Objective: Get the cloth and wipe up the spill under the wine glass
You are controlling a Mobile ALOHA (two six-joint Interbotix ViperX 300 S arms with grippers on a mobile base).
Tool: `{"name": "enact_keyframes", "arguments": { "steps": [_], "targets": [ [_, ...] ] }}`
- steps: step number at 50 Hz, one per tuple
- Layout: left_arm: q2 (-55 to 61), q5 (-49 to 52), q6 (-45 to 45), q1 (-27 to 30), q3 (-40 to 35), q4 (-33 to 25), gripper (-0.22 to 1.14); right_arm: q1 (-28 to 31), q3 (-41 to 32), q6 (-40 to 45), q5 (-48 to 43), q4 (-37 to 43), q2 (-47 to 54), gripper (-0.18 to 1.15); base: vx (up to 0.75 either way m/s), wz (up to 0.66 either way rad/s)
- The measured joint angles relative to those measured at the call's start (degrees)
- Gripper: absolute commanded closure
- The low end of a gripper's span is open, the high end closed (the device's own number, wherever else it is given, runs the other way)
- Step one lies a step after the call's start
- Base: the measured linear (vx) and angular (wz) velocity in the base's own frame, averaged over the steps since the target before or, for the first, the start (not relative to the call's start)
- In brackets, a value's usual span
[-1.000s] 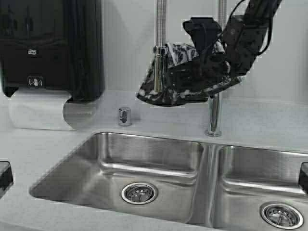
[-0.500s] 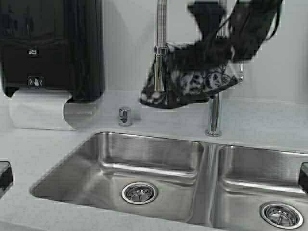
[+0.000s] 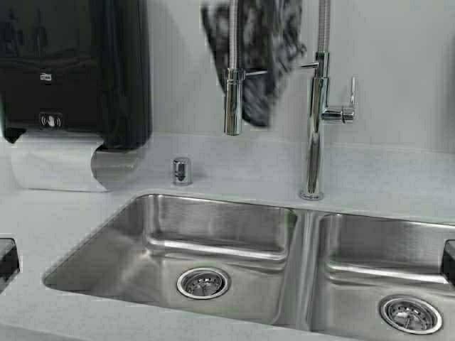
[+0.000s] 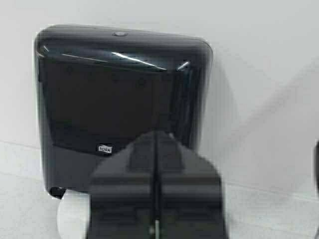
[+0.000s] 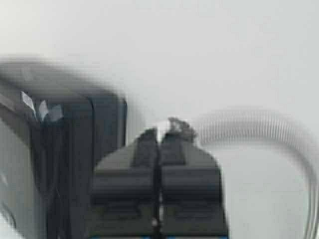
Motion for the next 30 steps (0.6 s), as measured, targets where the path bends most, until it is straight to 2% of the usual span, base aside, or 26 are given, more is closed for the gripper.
{"name": "enact_keyframes", "arguments": {
  "steps": [10, 20, 30],
  "targets": [
    [0.00, 0.00, 0.00, -0.09, 0.18, -0.09, 0.89, 3.60, -11.16, 0.09, 10.72, -0.62, -3.52, 0.91, -0.04, -0.01],
    [0.09, 0.00, 0.00, 0.00, 0.18, -0.09, 0.89, 7.21, -19.16, 0.00, 19.16, -0.70, -5.10, 0.91, -0.07, -0.01],
    [0.00, 0.00, 0.00, 0.00, 0.26, -0.09, 0.89, 9.32, -21.09, 0.09, 23.99, -0.70, -6.06, 0.91, -0.11, -0.03]
  ]
}}
